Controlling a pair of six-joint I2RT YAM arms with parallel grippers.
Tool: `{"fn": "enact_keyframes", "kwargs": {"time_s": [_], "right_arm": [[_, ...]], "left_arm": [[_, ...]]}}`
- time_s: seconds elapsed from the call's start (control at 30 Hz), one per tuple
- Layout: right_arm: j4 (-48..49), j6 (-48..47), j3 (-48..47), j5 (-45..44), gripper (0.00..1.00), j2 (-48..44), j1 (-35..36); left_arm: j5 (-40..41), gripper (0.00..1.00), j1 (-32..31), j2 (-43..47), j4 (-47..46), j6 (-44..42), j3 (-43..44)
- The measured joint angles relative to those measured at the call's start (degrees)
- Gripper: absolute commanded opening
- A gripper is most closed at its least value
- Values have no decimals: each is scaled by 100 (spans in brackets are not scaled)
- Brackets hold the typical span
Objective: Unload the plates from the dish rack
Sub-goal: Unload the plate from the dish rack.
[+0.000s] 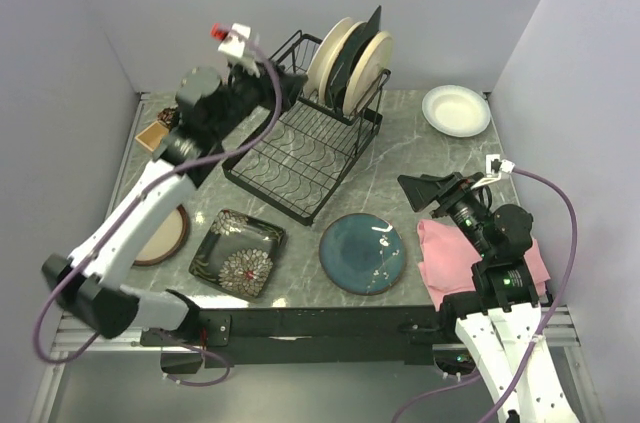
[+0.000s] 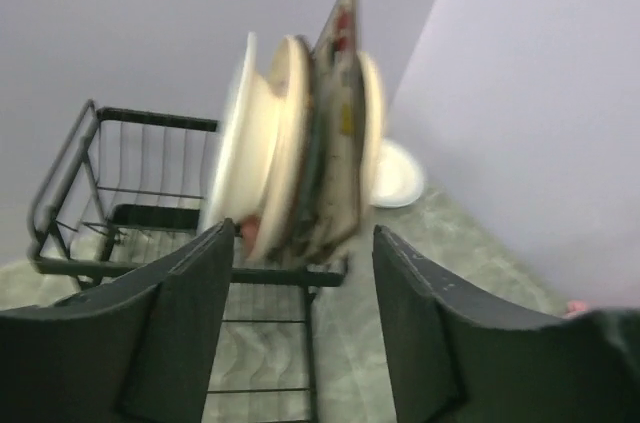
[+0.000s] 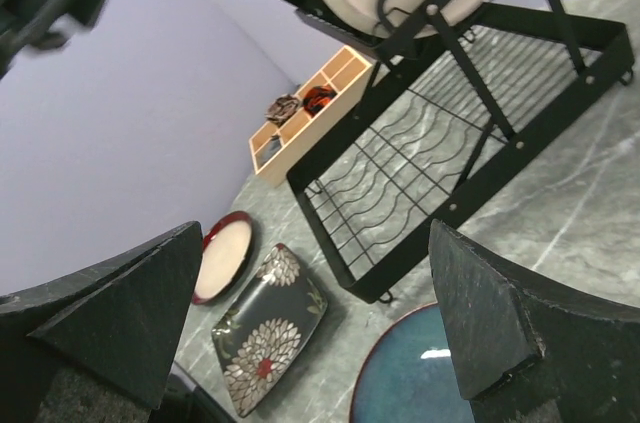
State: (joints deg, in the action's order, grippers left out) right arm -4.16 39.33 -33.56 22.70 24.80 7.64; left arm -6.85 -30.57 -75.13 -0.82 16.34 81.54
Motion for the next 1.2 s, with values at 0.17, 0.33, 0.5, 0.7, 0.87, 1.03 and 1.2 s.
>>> {"fn": "enact_keyframes", "kwargs": {"time_s": [0.17, 0.33, 0.5, 0.7, 0.87, 1.03, 1.2], "right_arm": [[52, 22, 2, 160, 100, -7, 0], [70, 63, 20, 273, 100, -7, 0], [48, 52, 22, 243, 100, -7, 0], [26, 20, 22, 205, 100, -4, 0], [7, 17, 22, 170, 100, -2, 0], [9, 17, 22, 131, 100, 7, 0], [13, 20, 26, 109, 100, 55, 0]], "left_arm": [[-769, 56, 632, -1137, 435, -474, 1211], [-1331, 56, 791, -1991, 632, -1003, 1878], [-1519, 54, 743, -2568, 737, -1506, 2094], [-1539, 50, 743, -3023, 793, -1864, 2243], [-1580, 46, 748, -3202, 859, -2024, 2417], [-1670, 44, 748, -3316, 892, -2109, 2625], [-1838, 41, 758, -3346, 859, -2118, 2629]]}}
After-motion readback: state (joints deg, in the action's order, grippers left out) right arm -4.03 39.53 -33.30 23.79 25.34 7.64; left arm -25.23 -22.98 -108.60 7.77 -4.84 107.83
